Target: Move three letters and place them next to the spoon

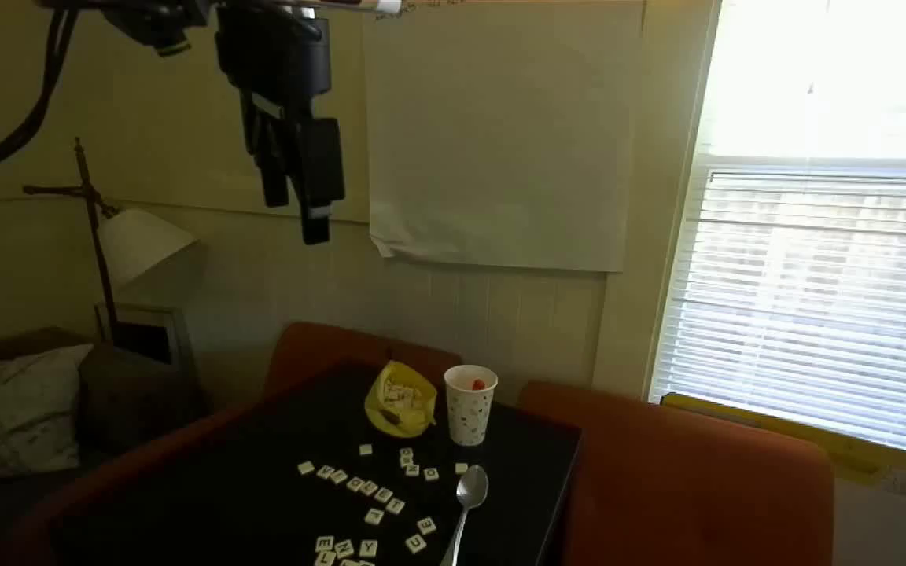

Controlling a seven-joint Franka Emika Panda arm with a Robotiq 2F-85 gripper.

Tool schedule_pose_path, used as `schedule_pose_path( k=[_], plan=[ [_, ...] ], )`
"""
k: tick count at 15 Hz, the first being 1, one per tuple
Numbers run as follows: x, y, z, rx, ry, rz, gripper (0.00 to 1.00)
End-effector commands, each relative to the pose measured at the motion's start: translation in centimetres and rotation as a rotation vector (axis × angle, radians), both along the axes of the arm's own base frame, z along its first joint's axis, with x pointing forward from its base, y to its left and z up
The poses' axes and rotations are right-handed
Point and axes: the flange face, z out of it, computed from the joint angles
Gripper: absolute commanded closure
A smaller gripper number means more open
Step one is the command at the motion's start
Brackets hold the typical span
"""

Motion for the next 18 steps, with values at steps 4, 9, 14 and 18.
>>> schedule_pose_path(
  k=[4, 9, 14, 18],
  plan=[
    [0.0, 0.0, 0.1, 0.000, 0.001, 0.000, 0.00],
    [1.2, 0.3, -1.7, -0.057, -0.037, -0.013, 0.26],
    [2.6, 1.0, -6.4, -0.075, 0.027, 0.005, 0.63],
    [3.8, 0.6, -10.7, -0.062, 0.080, -0.006, 0.90]
  ],
)
